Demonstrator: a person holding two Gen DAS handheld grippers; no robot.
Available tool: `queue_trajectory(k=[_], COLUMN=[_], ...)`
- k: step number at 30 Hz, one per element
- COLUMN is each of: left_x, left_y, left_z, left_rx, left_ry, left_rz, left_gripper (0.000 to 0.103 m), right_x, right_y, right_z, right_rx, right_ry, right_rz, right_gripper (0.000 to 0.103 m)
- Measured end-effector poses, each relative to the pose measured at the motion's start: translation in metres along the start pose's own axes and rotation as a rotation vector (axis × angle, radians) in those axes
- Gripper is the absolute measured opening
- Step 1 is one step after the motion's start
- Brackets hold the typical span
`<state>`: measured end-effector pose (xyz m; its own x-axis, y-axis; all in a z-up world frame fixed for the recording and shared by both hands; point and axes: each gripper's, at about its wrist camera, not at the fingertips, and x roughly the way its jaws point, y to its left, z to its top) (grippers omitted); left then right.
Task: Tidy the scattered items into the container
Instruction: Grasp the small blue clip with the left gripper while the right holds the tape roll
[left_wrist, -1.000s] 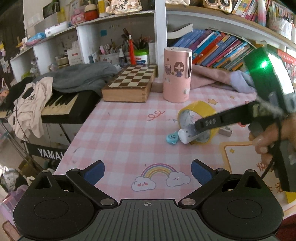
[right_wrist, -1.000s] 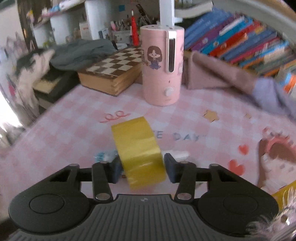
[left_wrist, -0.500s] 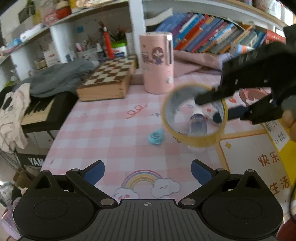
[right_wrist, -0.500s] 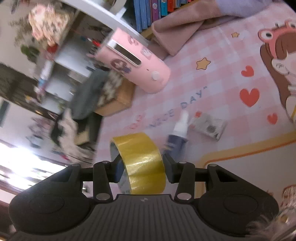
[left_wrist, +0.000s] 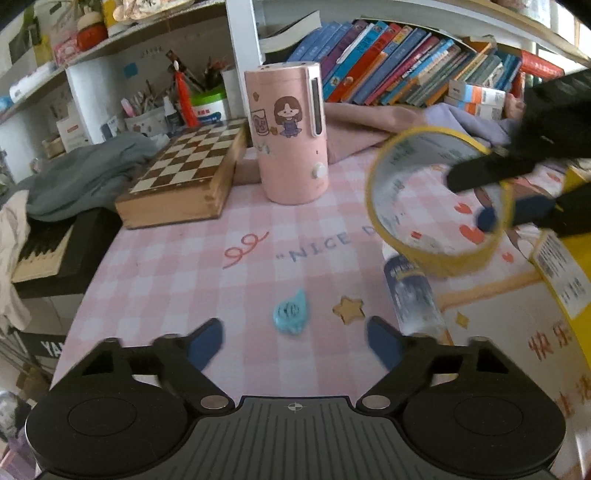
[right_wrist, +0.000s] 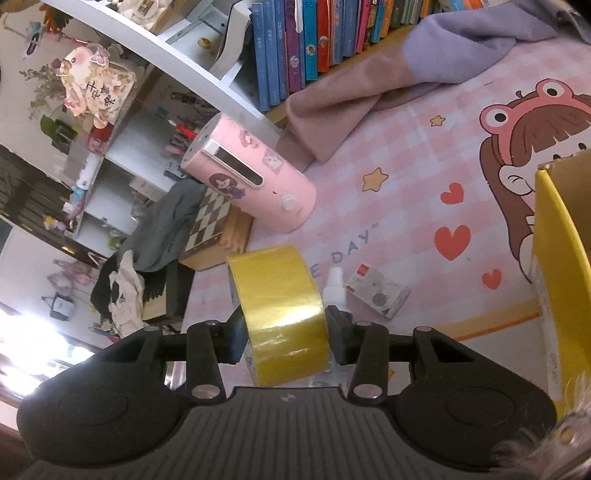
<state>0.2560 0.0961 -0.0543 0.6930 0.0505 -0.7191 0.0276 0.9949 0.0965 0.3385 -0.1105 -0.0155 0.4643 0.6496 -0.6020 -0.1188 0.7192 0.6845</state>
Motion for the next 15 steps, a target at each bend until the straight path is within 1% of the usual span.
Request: queue_trajectory(k=[2, 3, 4, 5, 6, 8, 9, 10, 11, 15], left_x=[0.014, 0.021, 0.028, 0.034, 0.040, 0.046, 0.047, 0.046, 0.045, 0.041], left_y=[0.003, 0.004, 0.005, 0.006, 0.007, 0.009, 0.009, 0.009, 0.008, 0.005], left_z=[0.004, 0.006, 0.006, 0.007, 0.006, 0.006, 0.006, 0.006, 0.005, 0.005], left_rx=[-0.017, -0.026, -0.033, -0.039, -0.042, -0.053, -0.055, -0.055, -0.052, -0.037], left_ry=[0.015, 0.026, 0.039, 0.054, 0.069, 0.067, 0.065, 0.063, 0.061, 0.069], left_rz=[-0.010, -0.015, -0.021, -0.030, -0.038, -0.049, -0.052, -0.051, -0.050, -0.040], left_gripper=[0.065, 0.063, 0.059, 0.050, 0.046, 0.039, 0.038, 0.032, 0.023, 0.023], right_x=[0.000, 0.000, 0.000, -0.001, -0.001, -0.001, -0.001, -0.001, -0.001, -0.001], right_y=[-0.003, -0.004, -0.005, -0.006, -0.006, -0.006, -0.006, -0.007, -0.006, -0.007], right_z=[0.001, 0.001, 0.001, 0.002, 0.002, 0.003, 0.003, 0.003, 0.003, 0.003], right_rx=[0.000, 0.001, 0.000, 0.000, -0.001, -0.003, -0.004, -0.003, -0.002, -0.002], right_ry=[0.004, 0.004, 0.005, 0.005, 0.006, 0.005, 0.005, 0.005, 0.006, 0.014], right_rz=[-0.002, -0.004, -0.006, -0.006, -0.005, -0.003, -0.002, -0.002, -0.004, -0.004], right_gripper=[0.041, 0.041, 0.041, 0.041, 0.041, 0.041, 0.041, 0.041, 0.041, 0.041])
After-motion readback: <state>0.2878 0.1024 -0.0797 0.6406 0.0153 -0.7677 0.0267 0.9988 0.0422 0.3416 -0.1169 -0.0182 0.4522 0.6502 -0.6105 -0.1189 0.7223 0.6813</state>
